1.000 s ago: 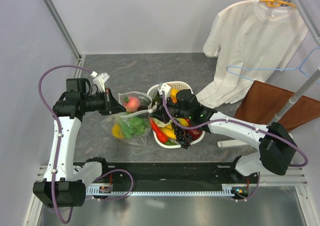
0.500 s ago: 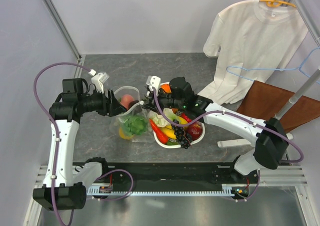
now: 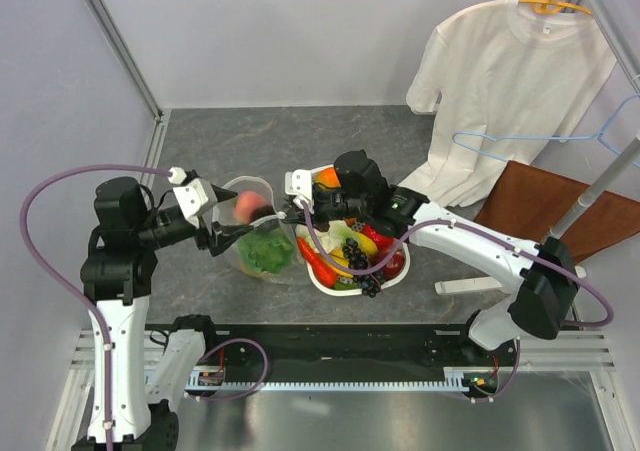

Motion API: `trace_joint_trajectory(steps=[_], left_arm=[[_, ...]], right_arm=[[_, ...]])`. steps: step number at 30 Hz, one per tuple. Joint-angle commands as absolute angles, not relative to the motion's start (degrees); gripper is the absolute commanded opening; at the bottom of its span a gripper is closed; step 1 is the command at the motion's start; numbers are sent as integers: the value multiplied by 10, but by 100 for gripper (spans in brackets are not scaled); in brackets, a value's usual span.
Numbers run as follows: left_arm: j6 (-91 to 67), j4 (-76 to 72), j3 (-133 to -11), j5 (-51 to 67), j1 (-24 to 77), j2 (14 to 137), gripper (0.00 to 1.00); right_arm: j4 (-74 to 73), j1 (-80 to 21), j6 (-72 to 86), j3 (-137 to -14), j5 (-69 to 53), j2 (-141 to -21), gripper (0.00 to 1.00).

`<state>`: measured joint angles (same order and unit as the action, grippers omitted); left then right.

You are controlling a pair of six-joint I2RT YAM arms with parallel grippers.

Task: Place the food in the zip-top bag and seal the zipper
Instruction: Zip the zipper food storage bag at the center of the board.

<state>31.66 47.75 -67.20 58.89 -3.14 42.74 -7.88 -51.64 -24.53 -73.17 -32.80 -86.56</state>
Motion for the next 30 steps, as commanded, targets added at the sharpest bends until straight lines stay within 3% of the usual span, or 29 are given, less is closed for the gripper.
trace_joint_trajectory(steps=[1,4,9,18,30], left_arm=[[494,440,-639,710,-33,455,74],[539,439,-642,734,-32,478,68],[561,443,-656,719,-6,511,66],[579,468,-642,601,151,528,61],[598,459,-650,556,177,560,51]], right_arm=[[-72,-525,-304,-720,-353,-822,0],[-73,-528,-313,-712,-350,-813,0],[-79,-533,-317,-715,-334,-810,0],[-79,-544,-294,-712,-294,-805,0],[-62,-560,-280,-694,-271,-794,0]])
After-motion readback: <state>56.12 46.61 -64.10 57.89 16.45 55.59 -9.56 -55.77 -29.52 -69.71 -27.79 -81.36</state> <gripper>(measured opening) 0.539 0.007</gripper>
